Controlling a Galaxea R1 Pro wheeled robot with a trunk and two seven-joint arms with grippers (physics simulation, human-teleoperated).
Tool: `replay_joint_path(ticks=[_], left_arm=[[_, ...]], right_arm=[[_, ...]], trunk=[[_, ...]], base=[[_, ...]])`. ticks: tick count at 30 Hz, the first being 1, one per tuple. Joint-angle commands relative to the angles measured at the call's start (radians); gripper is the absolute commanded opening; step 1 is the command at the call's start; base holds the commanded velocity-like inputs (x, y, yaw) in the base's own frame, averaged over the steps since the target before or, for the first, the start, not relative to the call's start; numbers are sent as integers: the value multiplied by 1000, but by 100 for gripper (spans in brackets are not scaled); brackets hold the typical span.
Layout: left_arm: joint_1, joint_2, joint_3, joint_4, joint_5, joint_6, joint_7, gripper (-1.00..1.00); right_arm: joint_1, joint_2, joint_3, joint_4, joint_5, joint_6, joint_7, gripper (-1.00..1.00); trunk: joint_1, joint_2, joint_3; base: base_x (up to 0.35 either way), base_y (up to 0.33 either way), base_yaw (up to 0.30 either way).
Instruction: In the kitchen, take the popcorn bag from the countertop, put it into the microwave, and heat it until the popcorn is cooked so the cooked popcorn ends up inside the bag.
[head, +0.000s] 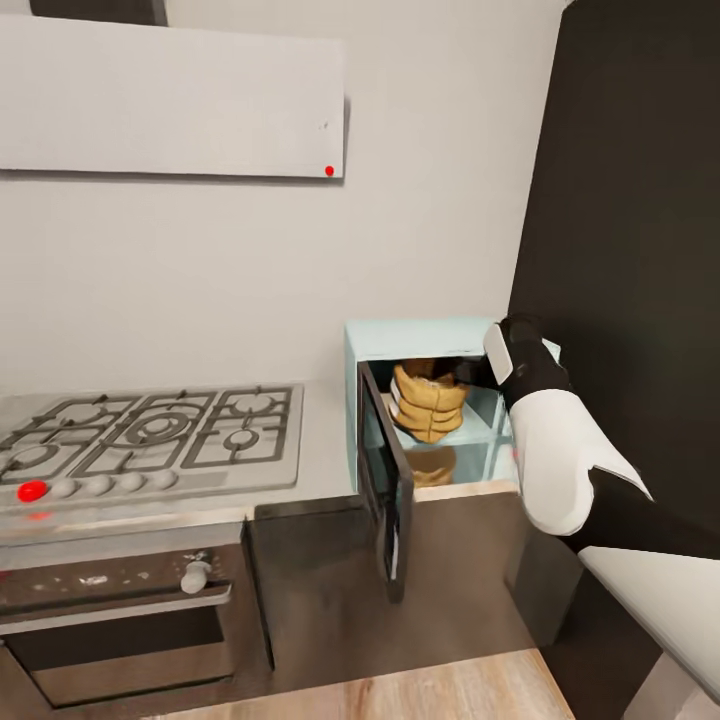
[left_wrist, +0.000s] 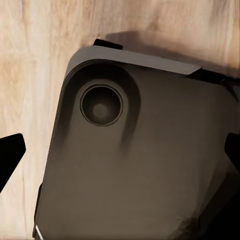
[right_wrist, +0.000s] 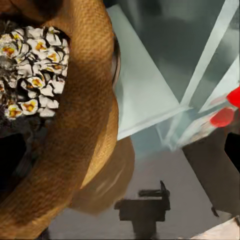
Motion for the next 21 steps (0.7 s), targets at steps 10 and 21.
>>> replay_joint_path(ticks=[10, 21], left_arm=[[0, 0, 2, -1, 2, -1, 2, 100], [0, 0, 2, -2, 4, -1, 2, 100]], right_arm=[[-1, 0, -6, -298, 14, 4, 284, 100], [457, -7, 166, -341, 24, -168, 353, 100]], trunk=[[-1, -1, -1], [-1, -1, -1]], base=[[-318, 0, 0], [-91, 0, 0]])
